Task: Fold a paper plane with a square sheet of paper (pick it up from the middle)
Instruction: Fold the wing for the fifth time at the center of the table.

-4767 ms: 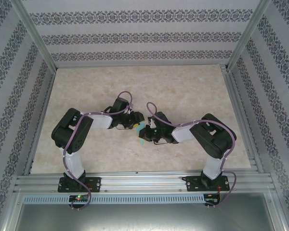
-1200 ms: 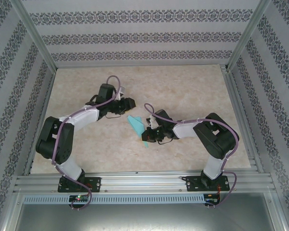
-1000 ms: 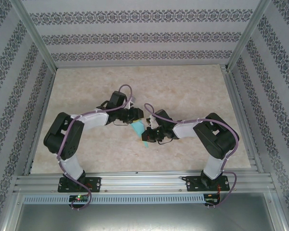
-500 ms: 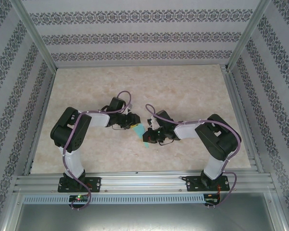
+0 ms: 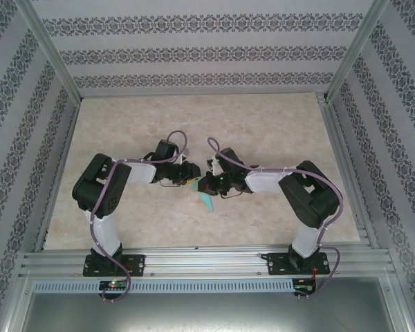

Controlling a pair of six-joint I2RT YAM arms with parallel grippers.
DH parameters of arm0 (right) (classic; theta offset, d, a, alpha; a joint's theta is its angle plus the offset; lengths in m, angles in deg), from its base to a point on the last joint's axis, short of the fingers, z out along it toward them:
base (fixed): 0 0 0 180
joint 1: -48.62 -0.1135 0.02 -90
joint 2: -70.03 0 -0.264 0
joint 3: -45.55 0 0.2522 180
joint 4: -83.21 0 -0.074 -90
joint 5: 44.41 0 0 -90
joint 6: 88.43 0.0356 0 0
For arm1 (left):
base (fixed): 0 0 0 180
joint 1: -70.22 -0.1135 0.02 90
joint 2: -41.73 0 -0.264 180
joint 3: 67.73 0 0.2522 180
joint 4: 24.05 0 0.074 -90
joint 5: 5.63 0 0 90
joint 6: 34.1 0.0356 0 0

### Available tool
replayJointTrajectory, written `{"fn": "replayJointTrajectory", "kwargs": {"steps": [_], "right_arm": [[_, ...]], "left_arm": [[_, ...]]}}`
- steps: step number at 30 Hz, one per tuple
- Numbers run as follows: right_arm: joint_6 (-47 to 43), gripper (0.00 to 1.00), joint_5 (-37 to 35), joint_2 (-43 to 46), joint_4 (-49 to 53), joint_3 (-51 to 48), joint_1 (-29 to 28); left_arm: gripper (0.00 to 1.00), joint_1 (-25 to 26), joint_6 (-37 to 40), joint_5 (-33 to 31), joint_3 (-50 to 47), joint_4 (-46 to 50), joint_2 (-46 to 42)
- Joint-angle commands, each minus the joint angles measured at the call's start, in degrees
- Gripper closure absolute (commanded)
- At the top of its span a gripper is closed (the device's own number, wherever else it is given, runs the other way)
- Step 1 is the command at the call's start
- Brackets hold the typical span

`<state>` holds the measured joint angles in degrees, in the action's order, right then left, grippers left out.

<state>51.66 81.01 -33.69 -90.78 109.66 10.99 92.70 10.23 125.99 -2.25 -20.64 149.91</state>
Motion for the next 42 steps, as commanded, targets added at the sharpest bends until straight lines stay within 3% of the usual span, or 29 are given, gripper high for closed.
{"fn": "replayJointTrajectory", "kwargs": {"steps": [1,7,15,27,36,42], "right_arm": [[2.03,0.96,-0.54,-4.16,-1.33,2.20,-0.03],[2.67,0.95,1.65,-7.21,-2.86,-1.00,0.36],[-0.61,0.93,2.37,-1.79,-0.49,-7.83,-1.72],[-2.18,0.92,2.96,7.82,2.17,-18.83,-2.83],[-2.62,0.91,0.41,18.12,5.66,-12.21,-0.96],[-0.47,0.89,-1.26,10.09,2.88,-5.65,-0.79]], "left_arm": [[0.68,-1.21,0.48,-4.30,-0.93,2.22,3.00],[0.70,-1.21,-0.74,-4.84,-1.89,1.35,3.00],[0.76,-1.80,-4.04,-7.35,-2.42,2.18,4.06],[0.77,-2.14,-3.19,-7.62,-3.00,3.24,3.97],[0.76,-2.18,-2.05,-6.21,-3.26,2.43,2.54],[0.75,-2.03,-2.12,-5.72,-3.21,2.31,2.03]]}}
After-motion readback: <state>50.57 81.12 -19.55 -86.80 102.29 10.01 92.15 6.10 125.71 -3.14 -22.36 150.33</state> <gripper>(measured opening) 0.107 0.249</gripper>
